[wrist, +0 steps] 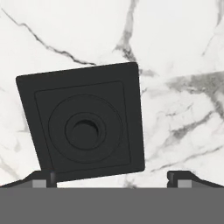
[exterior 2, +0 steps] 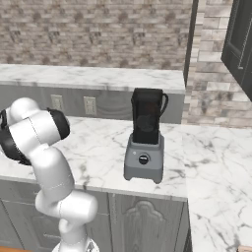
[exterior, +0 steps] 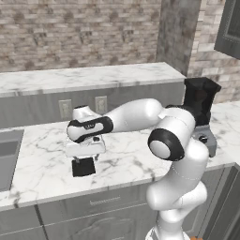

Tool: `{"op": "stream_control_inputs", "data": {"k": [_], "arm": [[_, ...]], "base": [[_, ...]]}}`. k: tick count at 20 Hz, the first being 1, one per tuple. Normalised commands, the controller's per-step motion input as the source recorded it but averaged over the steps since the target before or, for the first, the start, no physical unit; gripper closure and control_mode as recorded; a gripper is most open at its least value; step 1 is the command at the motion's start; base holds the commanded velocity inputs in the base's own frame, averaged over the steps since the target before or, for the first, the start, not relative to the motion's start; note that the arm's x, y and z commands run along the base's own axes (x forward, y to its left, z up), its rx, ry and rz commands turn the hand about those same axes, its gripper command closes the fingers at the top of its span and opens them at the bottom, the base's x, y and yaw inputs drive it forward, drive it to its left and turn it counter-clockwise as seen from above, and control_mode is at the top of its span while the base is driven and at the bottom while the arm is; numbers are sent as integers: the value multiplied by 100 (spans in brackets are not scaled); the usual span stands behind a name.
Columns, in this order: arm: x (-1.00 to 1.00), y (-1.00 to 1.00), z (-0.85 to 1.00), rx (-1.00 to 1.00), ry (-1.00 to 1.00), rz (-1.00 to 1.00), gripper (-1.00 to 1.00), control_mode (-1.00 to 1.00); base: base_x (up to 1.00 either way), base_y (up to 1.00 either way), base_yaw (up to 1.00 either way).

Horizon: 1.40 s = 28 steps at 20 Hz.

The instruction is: Grab the onion and garlic from the fridge, place them in the blender, close the lid, and turn on the blender to create a marinade.

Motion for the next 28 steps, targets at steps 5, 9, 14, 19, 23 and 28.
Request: {"op": "stream_control_inputs", "data": {"k": [5,9,14,19,23,28], "arm": [[1,31,-43,0,-1,-4,-100,-100],[4,20,-14,0,-4,-7,-100,-100],[19,0,-5,-1,-4,-4,-100,-100],[24,0,-2,-1,-2,-1,-100,-100],[1,-2,-21,0,0,0,-100,-100],[-17,0,-16,0,0,0,-100,-100]], "base": [[0,0,0],[0,0,0],[0,0,0],[0,0,0],[0,0,0],[0,0,0]]}}
